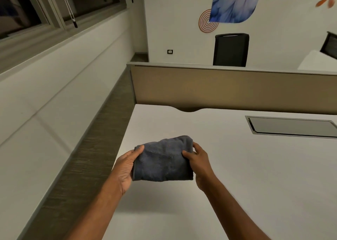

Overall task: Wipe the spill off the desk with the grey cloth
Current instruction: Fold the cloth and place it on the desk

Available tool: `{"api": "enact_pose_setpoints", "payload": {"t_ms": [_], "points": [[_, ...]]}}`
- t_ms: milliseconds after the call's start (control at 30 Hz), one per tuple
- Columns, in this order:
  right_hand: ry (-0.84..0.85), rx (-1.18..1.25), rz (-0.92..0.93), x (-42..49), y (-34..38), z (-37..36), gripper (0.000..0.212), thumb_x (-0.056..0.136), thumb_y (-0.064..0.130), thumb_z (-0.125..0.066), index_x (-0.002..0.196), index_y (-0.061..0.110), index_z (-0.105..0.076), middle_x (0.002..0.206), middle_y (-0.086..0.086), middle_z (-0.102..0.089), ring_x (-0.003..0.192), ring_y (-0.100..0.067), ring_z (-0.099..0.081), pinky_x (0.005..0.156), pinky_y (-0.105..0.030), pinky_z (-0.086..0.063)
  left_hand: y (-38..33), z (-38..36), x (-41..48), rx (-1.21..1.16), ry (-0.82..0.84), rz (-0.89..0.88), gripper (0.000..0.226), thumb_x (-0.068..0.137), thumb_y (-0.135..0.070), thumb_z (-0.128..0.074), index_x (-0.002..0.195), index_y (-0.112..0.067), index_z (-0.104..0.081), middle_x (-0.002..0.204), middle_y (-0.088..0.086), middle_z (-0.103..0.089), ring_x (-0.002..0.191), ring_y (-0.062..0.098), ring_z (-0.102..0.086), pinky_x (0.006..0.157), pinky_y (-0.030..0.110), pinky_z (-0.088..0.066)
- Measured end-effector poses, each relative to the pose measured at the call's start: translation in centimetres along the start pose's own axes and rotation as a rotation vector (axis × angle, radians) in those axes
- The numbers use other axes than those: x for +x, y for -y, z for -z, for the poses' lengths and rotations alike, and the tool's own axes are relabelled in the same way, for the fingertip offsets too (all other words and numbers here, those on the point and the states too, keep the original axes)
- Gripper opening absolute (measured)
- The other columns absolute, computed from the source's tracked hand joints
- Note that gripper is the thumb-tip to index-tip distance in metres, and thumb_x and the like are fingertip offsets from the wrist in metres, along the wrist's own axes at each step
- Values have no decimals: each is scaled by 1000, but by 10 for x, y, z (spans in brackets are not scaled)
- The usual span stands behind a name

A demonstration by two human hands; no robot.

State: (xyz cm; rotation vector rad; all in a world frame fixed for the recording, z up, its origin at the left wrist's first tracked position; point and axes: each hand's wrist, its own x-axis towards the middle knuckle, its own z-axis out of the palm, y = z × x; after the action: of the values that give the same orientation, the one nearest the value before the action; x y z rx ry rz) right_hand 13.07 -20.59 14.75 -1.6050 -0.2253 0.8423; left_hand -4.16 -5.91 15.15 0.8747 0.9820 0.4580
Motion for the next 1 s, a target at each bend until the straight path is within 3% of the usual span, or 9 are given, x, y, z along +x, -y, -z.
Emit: {"api": "enact_pose_setpoints", "payload": {"t_ms": [100,300,433,567,667,767,1000], "points": [[-15,-14,21,23,0,-13,60,99,23,-65,153,25,-39,150,-3,-52,129,-31,-57,105,-50,-52,-11,1,28,36,-4,-2,42,71,-29,-85,109,-13,-79,104,8,-82,89,25,-79,60,32,-61],[-20,-19,80,68,5,-35,63,97,19,-68,153,28,-38,146,-3,-56,123,-27,-61,101,-47,-55,-30,6,80,74,71,-74,50,90,-16,-76,136,-31,-66,114,-2,-80,105,22,-77,86,42,-63],[-22,-7,102,99,11,-48,64,96,17,-68,151,31,-40,141,-2,-60,119,-24,-63,97,-42,-57,-41,5,112,97,103,-116,56,93,-7,-71,143,-30,-60,113,-4,-80,101,17,-78,77,33,-64],[-33,2,120,130,14,-63,63,97,15,-66,151,33,-40,140,-2,-61,120,-23,-63,91,-35,-57,-50,4,144,122,99,-143,58,94,-2,-68,146,-28,-57,123,-2,-77,103,14,-76,85,32,-62],[-37,-2,129,153,14,-73,63,97,14,-65,152,33,-40,141,-3,-61,122,-25,-62,99,-43,-56,-54,7,170,127,102,-150,59,95,0,-67,146,-27,-57,113,-11,-78,96,8,-76,77,25,-62],[-26,-8,159,177,16,-81,63,97,12,-65,151,34,-42,139,-1,-63,121,-22,-63,96,-37,-57,-58,10,196,136,107,-161,61,95,2,-65,148,-27,-55,98,-19,-80,87,3,-77,66,20,-61],[-25,-50,152,220,3,-95,66,97,15,-68,153,32,-39,146,0,-56,127,-22,-58,105,-43,-51,-51,17,247,166,65,-127,62,95,3,-66,149,-25,-53,93,-22,-77,88,4,-75,64,18,-59]]}}
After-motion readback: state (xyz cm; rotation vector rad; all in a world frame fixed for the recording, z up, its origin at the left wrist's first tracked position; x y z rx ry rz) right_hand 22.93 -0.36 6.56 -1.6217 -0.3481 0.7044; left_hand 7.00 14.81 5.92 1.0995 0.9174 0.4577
